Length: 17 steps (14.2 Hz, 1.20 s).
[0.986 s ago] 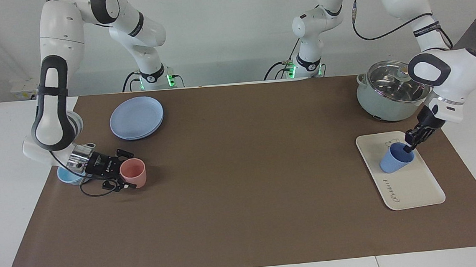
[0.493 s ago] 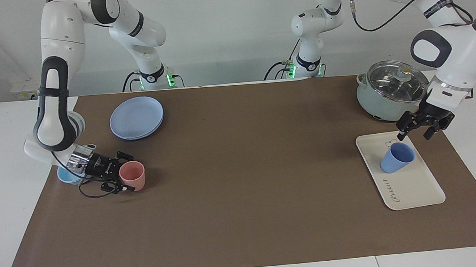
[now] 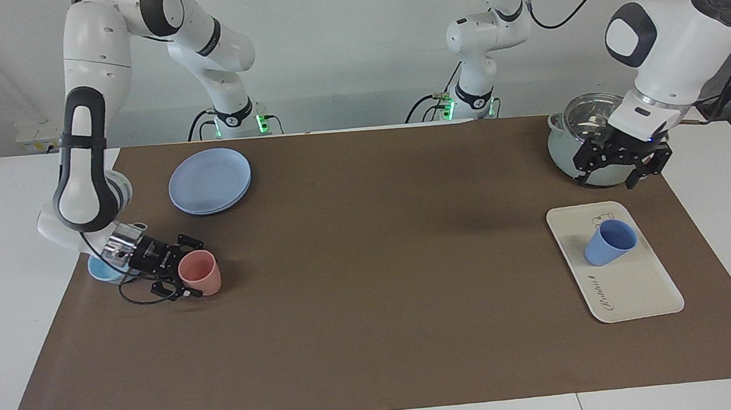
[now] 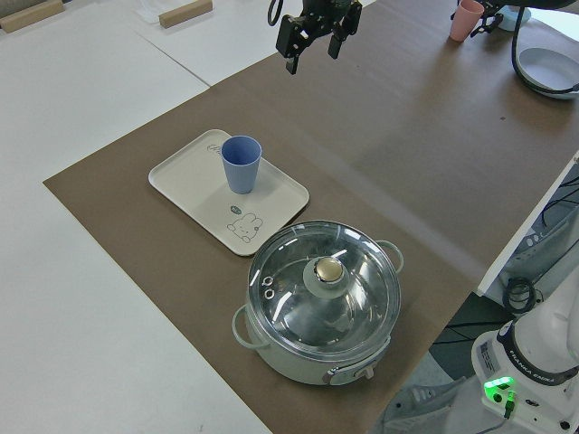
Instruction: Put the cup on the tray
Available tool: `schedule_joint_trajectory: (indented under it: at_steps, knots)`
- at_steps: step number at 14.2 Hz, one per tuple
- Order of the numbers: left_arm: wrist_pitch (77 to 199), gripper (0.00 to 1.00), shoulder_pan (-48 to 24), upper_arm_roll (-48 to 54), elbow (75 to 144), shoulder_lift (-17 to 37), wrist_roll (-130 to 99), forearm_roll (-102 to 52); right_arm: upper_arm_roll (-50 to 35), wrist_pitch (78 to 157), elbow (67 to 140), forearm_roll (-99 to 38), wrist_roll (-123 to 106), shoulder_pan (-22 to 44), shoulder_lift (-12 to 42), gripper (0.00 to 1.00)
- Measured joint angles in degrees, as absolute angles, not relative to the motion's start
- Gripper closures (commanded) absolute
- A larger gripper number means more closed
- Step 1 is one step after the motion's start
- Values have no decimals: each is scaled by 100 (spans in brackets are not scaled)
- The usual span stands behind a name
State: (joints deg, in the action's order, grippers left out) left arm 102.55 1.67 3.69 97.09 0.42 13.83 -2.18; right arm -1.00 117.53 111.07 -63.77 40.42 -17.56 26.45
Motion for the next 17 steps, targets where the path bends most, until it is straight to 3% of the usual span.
schedule_joint_trajectory:
  at_steps: [4, 11, 15, 17]
  knots:
    - [9229, 0, 99, 361, 9287, -366, 1214, -217, -100, 12304, 11069, -5318, 3783, -1756, 2520, 1]
    - [8689, 0, 95, 338, 9164, -381, 1155, -62, -102, 13026, 11014, -3261, 2631, -1753, 2019, 1]
    - [8670, 0, -14, 446, 9143, -382, 598, -62, -123, 12955, 10984, -2098, 2272, -1677, 1475, 1]
    - [8670, 0, -47, 452, 9167, -382, 506, -62, -149, 12356, 10969, -1720, 2197, -1606, 1094, 1]
